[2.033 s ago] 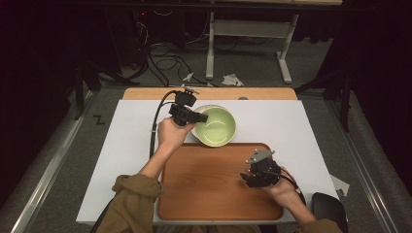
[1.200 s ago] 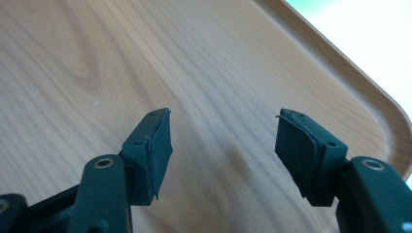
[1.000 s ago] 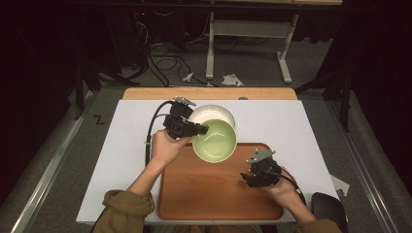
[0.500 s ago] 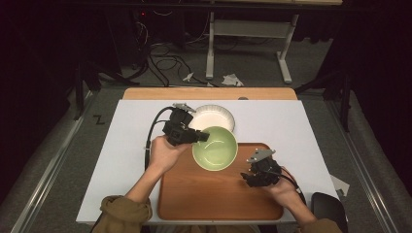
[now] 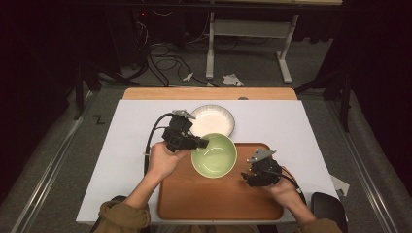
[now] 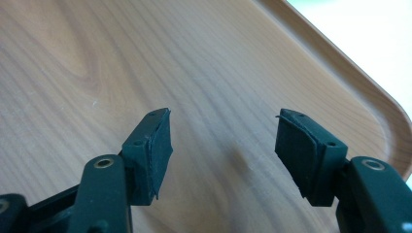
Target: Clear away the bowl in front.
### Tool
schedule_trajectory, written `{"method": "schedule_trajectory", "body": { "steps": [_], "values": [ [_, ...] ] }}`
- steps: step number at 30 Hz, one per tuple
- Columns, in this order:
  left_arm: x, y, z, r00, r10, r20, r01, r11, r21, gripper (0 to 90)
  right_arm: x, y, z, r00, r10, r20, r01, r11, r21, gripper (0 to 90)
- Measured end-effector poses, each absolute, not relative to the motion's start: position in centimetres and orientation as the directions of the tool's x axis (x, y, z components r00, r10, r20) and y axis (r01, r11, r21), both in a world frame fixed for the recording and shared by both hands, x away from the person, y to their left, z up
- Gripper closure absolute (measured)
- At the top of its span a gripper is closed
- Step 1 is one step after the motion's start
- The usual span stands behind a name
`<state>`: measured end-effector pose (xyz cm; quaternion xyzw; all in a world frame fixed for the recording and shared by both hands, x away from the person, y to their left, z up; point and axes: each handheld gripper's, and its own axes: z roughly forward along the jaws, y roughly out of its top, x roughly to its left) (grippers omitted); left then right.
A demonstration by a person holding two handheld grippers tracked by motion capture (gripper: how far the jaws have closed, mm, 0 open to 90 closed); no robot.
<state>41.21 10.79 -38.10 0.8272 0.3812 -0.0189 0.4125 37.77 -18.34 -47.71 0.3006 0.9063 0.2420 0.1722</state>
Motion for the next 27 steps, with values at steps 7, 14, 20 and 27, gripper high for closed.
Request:
{"method": "schedule_trajectory", "body": {
  "steps": [7, 14, 20, 27],
  "values": [
    [40.8, 10.7, -38.6, 0.713, 0.602, -0.36, 0.648, -0.369, 0.667, 82.3, 37.7, -18.3, -47.8, -0.756, 0.633, -0.168, 0.462, 0.697, 0.549, 38.2],
    [40.2, 11.1, -39.2, 0.712, 0.601, -0.364, 0.653, -0.375, 0.658, 82.2, 37.7, -18.1, -47.8, -0.76, 0.627, -0.172, 0.46, 0.706, 0.538, 38.3],
    [40.1, 11.0, -40.1, 0.7, 0.603, -0.383, 0.669, -0.367, 0.646, 82.2, 37.7, -18.1, -47.9, -0.76, 0.628, -0.169, 0.464, 0.706, 0.534, 38.2],
    [40.1, 10.7, -40.9, 0.699, 0.601, -0.387, 0.676, -0.379, 0.632, 82.2, 37.8, -18.2, -47.8, -0.759, 0.628, -0.17, 0.462, 0.704, 0.54, 38.2]
  ]
}}
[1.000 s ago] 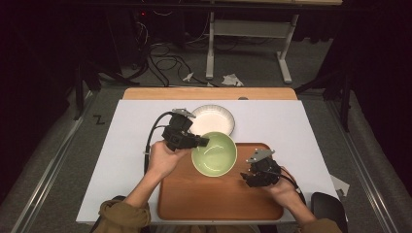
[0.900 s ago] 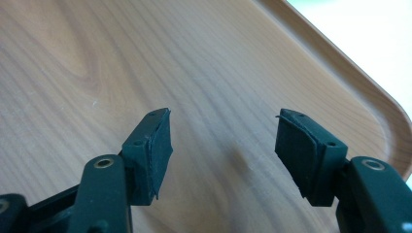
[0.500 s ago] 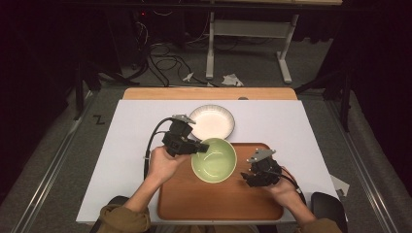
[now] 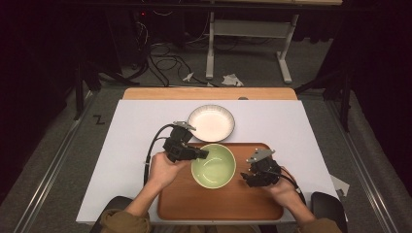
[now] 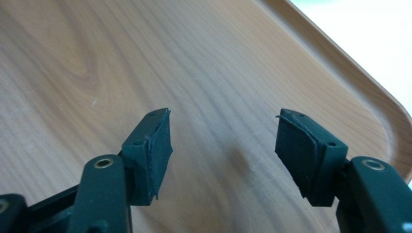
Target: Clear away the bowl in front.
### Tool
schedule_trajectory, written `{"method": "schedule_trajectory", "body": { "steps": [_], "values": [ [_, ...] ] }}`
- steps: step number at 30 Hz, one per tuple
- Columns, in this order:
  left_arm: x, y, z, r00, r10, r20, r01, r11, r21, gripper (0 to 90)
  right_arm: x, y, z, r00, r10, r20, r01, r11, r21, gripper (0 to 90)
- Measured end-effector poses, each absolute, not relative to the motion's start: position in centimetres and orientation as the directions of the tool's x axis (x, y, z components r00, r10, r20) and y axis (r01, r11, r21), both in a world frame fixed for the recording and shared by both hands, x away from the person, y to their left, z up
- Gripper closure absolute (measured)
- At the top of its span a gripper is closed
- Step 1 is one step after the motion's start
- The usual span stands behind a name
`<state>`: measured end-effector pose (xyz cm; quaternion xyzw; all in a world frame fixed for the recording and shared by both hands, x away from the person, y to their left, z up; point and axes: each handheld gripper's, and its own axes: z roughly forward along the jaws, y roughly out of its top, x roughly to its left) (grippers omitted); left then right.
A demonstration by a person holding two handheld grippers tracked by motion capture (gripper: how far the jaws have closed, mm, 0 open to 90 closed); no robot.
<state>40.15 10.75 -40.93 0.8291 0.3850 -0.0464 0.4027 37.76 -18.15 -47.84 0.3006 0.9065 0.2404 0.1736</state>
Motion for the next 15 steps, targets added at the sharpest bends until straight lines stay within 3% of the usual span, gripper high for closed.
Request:
{"method": "schedule_trajectory", "body": {
  "steps": [15],
  "values": [
    [41.1, 10.3, -42.9, 0.677, 0.629, -0.382, 0.702, -0.396, 0.591, 82.2, 37.8, -18.1, -47.8, -0.761, 0.626, -0.17, 0.463, 0.708, 0.534, 38.2]
  ]
}}
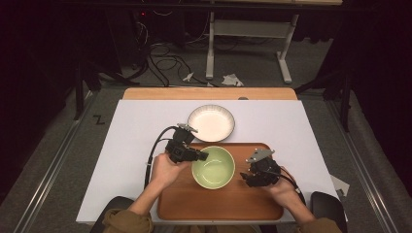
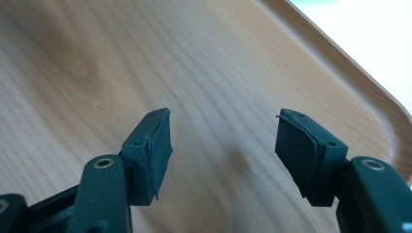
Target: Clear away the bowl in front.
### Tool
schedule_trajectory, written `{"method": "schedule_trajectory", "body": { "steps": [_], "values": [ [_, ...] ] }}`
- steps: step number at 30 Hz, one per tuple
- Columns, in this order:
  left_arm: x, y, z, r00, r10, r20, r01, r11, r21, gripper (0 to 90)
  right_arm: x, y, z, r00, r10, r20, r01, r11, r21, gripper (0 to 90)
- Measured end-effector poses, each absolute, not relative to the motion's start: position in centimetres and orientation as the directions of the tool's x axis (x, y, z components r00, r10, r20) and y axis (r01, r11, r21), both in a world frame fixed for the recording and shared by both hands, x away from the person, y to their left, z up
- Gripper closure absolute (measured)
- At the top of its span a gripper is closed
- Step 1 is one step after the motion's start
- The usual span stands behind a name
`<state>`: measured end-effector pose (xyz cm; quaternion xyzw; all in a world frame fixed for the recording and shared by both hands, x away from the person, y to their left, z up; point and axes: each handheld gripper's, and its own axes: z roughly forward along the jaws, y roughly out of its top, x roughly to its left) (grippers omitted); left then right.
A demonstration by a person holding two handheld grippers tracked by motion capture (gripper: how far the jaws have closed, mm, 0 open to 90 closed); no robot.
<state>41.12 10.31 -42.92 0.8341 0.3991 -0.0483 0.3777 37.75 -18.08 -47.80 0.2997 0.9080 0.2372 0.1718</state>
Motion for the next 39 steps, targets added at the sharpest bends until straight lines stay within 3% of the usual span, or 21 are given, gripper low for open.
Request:
{"method": "schedule_trajectory", "body": {
  "steps": [39],
  "values": [
    [44.0, 7.8, -47.0, 0.618, 0.678, -0.399, 0.761, -0.387, 0.522, 81.5, 38.0, -18.5, -47.6, -0.761, 0.627, -0.164, 0.459, 0.7, 0.548, 38.3]
  ]
}}
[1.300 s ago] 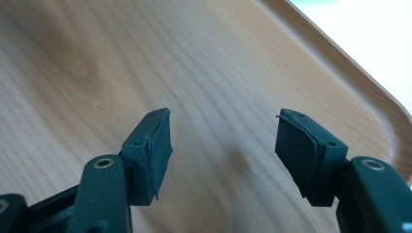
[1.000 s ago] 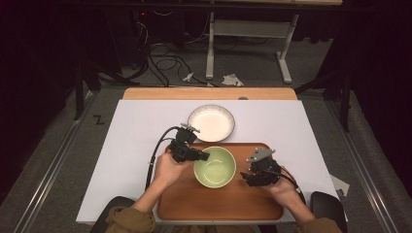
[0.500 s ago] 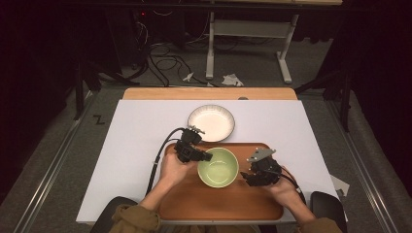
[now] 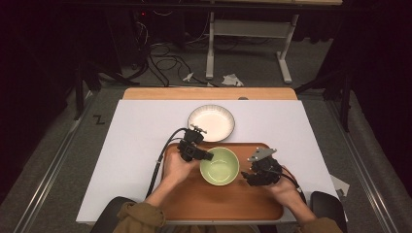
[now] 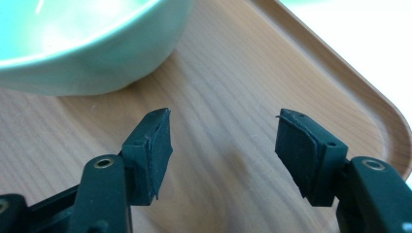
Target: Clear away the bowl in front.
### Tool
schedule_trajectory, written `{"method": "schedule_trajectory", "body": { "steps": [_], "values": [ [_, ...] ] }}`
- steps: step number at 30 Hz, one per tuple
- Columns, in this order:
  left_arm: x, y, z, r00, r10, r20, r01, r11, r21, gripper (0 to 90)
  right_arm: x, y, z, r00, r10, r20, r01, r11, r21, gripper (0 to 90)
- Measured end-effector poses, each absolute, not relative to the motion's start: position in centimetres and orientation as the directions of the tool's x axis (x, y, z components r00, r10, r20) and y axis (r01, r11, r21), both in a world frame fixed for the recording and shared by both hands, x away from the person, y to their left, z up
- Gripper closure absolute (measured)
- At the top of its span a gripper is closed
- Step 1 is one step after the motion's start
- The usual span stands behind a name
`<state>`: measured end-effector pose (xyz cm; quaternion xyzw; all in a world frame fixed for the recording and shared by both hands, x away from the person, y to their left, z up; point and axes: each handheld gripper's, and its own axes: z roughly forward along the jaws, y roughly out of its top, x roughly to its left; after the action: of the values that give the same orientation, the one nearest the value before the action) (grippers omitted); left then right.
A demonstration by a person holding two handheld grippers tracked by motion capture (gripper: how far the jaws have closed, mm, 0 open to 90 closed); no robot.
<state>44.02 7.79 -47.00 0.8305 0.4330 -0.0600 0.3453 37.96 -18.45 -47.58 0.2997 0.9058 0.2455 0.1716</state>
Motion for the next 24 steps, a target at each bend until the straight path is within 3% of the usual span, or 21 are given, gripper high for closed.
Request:
{"method": "schedule_trajectory", "body": {
  "steps": [24],
  "values": [
    [44.67, 7.73, -47.75, 0.59, 0.69, -0.419, 0.784, -0.367, 0.5, 81.0, 38.07, -18.38, -47.64, -0.761, 0.628, -0.162, 0.455, 0.696, 0.556, 38.2]
  ]
}}
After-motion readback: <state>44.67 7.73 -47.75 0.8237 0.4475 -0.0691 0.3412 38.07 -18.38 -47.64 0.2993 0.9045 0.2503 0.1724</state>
